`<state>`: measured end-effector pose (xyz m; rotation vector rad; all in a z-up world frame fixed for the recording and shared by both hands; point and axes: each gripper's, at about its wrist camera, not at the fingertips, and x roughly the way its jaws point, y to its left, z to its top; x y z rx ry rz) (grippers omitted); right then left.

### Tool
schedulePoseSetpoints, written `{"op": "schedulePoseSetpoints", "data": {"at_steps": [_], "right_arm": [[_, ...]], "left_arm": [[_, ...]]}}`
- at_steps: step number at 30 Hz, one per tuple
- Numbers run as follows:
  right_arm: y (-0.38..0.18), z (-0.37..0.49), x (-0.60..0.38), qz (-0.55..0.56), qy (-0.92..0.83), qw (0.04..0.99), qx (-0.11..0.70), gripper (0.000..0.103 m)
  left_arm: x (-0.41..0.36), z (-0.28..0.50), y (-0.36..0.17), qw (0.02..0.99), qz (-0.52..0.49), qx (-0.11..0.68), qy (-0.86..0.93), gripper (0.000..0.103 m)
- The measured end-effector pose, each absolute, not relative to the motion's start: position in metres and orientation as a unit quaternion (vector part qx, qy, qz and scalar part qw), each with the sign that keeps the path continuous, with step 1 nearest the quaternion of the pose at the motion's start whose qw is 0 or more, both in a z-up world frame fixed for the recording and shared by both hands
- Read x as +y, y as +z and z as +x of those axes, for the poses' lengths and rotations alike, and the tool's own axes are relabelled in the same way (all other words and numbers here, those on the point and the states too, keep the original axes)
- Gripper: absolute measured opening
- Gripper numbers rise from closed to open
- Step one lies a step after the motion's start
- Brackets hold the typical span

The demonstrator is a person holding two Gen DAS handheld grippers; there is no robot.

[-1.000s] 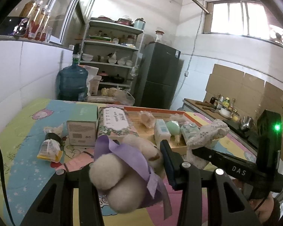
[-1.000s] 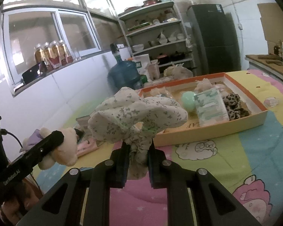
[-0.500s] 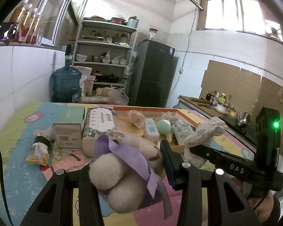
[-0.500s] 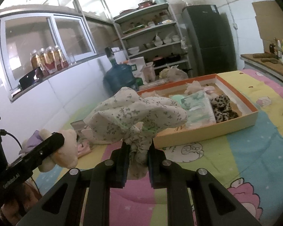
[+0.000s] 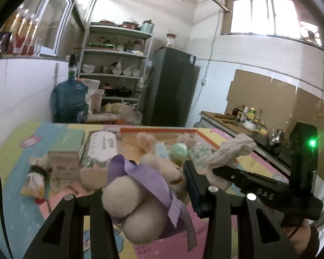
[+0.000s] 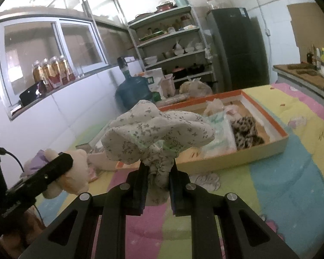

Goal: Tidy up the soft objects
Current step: 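Move the doll with the right gripper while the left gripper brings the plush over the box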

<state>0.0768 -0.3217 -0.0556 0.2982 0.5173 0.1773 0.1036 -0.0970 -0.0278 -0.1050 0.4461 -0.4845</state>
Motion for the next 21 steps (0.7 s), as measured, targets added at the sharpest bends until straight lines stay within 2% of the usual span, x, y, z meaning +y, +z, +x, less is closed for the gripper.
{"op": "schedulePoseSetpoints", "data": {"at_steps": [21], "right_arm": [[-0.019, 0.108, -0.388, 0.115, 0.024, 0.967, 0.225, 0.017]], "left_arm": [[-0.177, 0.165, 0.004, 0.929, -0.043, 0.217, -0.295, 0.045]]}}
